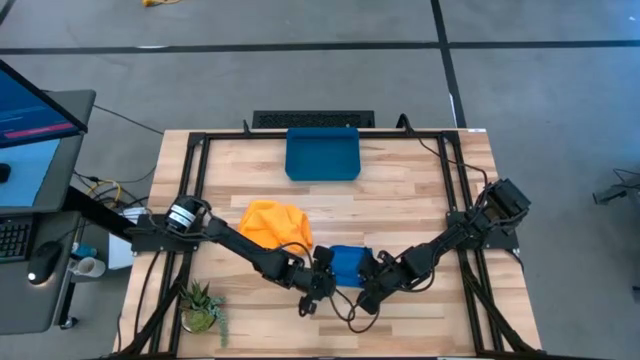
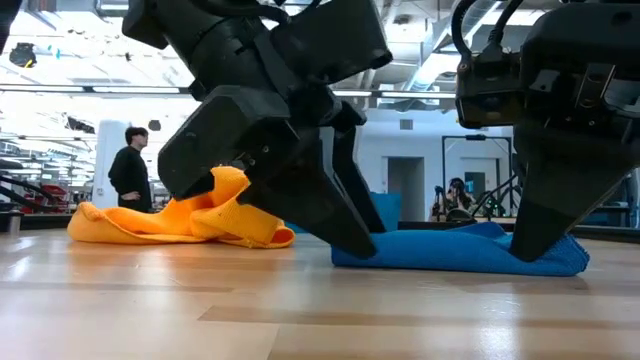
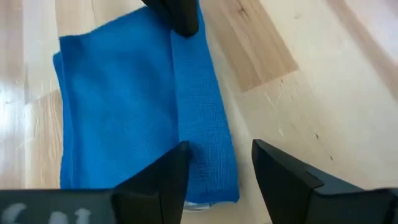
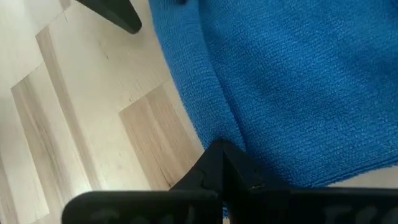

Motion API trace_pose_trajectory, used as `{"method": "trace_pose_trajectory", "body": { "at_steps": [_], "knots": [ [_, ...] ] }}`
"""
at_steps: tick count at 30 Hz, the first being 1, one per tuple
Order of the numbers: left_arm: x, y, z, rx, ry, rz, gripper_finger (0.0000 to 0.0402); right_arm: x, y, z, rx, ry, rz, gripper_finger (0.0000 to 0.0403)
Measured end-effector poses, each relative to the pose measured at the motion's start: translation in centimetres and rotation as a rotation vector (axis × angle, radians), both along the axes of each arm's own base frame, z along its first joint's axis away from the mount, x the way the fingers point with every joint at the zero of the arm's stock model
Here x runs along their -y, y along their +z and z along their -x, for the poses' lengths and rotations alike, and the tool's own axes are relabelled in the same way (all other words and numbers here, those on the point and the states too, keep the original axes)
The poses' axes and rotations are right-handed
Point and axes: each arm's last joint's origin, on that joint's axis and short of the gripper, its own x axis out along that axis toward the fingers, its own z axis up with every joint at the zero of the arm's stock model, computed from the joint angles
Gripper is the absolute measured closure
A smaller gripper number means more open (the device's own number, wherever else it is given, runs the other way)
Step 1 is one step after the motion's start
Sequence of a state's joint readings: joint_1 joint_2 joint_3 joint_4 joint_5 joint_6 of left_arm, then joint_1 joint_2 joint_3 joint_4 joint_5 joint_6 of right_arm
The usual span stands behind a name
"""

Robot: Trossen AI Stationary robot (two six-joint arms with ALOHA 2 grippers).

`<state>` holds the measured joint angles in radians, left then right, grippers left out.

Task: Roll microfiber towels into tight, uniform cylinder then place into a basket
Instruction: Roll the blue microfiber towel

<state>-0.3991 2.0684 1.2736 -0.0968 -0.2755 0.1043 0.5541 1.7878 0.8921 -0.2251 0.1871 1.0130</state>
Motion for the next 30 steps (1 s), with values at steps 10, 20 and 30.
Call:
{"method": "trace_pose_trajectory", "body": {
  "at_steps": [10, 20, 30],
  "knots": [
    [-1.2, -1.5, -0.6, -0.048, 0.065, 0.053, 0.0261, 0.0, 0.0, 0.0, 0.001, 0.002, -0.003, 0.038],
    [-3.3, -2.3, -1.1, -0.096, 0.189, 0.119, 0.0339, 0.0, 0.0, 0.0, 0.0, 0.003, -0.004, 0.0374],
    [-3.5, -2.4, -1.0, -0.117, 0.191, 0.163, 0.039, 0.0, 0.1, 0.0, 0.001, 0.003, -0.007, 0.0361]
  ]
}}
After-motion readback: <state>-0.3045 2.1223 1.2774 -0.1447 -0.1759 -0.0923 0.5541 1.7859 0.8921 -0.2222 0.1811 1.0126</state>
